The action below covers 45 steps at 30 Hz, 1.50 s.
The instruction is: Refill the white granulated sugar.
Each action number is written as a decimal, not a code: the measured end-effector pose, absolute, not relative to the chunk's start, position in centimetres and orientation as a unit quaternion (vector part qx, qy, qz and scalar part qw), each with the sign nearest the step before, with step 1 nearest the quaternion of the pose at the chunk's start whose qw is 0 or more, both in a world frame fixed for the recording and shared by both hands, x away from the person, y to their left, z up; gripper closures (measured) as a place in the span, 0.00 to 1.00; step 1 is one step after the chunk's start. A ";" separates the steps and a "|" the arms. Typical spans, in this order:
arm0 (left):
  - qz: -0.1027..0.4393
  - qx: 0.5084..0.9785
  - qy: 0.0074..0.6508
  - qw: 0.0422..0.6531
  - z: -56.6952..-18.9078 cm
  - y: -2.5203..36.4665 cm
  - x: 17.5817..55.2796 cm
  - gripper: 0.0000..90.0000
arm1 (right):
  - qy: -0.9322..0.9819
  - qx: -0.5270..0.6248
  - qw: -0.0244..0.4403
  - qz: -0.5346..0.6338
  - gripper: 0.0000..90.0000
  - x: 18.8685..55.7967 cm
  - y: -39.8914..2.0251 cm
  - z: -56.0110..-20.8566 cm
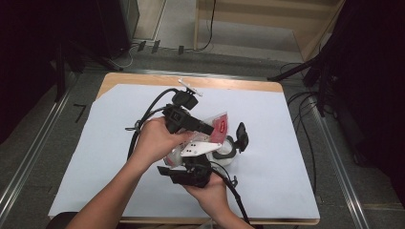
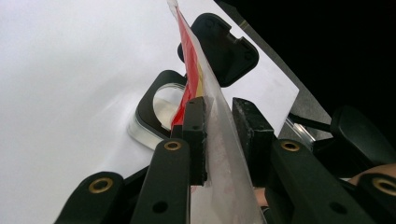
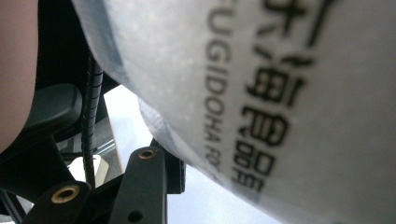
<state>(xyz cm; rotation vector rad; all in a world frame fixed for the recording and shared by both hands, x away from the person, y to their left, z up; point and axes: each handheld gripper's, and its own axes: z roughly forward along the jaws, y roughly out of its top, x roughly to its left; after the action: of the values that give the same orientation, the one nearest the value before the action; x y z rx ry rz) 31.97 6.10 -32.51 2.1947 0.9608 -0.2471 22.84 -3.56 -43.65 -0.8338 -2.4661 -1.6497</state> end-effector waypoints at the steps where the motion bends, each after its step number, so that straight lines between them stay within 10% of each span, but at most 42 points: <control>1: -0.096 0.851 0.372 0.358 -32.5 6.1 32.0 0.85 | -0.800 -0.270 0.029 -0.535 0.71 22.8 -3.5 -43.7; 45: -0.097 0.850 0.372 0.360 -32.5 6.1 32.0 0.84 | -0.796 -0.266 0.030 -0.543 0.71 22.8 -3.8 -43.6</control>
<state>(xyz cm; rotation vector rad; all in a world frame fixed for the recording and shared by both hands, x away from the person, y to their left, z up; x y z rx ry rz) 31.99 6.07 -32.54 2.1917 0.9579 -0.2496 22.84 -3.76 -43.63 -0.8207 -2.4535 -1.6735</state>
